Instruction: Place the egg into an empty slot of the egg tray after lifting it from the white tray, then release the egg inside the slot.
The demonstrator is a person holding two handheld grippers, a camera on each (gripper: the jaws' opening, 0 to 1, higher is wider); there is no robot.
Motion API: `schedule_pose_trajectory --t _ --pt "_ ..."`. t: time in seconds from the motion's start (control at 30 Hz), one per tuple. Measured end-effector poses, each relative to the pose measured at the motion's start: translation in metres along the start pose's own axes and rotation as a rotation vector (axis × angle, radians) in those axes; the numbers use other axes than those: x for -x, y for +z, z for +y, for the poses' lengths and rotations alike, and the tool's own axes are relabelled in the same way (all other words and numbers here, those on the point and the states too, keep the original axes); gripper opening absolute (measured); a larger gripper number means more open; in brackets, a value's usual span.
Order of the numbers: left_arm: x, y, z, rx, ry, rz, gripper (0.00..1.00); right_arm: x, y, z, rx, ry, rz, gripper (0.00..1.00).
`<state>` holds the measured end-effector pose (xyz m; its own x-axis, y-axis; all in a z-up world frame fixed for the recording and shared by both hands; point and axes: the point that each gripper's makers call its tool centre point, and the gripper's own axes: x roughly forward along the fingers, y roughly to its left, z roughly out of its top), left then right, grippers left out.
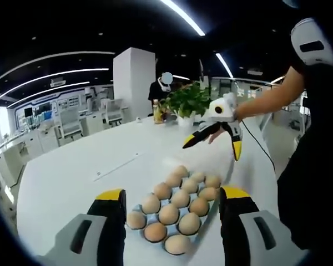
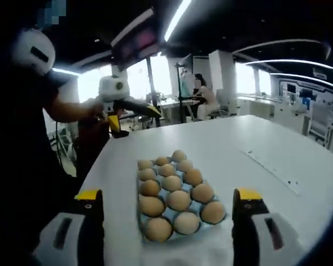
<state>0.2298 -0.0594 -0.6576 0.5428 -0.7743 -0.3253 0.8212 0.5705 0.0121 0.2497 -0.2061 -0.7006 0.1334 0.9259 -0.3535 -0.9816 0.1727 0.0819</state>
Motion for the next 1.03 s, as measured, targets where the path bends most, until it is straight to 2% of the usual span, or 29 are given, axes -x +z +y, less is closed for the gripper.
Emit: schedule_pose_trajectory --t 0.23,0.3,0.43,0.6,0.77,1.03 --pt "0.007 0.007 -0.035 -0.029 -0.047 -0.03 0.69 0.011 0.019 0.035 0.071 -0.044 -0.069 0.99" --pt "0.01 0.009 -0.045 -0.048 -0.049 -0.04 0.7 0.014 0.022 0.046 0.079 -0.04 -0.074 0.99" --pt "0.017 0.017 -0.066 -0.037 -0.09 -0.082 0.7 0.019 0.035 0.072 0.105 -0.04 -0.115 0.99" --pt "0.027 0.02 -0.082 -0.046 -0.114 -0.108 0.71 0.027 0.035 0.098 0.114 -0.046 -0.132 0.98" --pt "0.036 0.022 -0.095 -0.036 -0.154 -0.142 0.71 0.031 0.033 0.113 0.125 -0.057 -0.139 0.98" --pt "0.04 0.019 -0.107 -0.041 -0.178 -0.138 0.71 0.035 0.029 0.121 0.116 -0.066 -0.144 0.97"
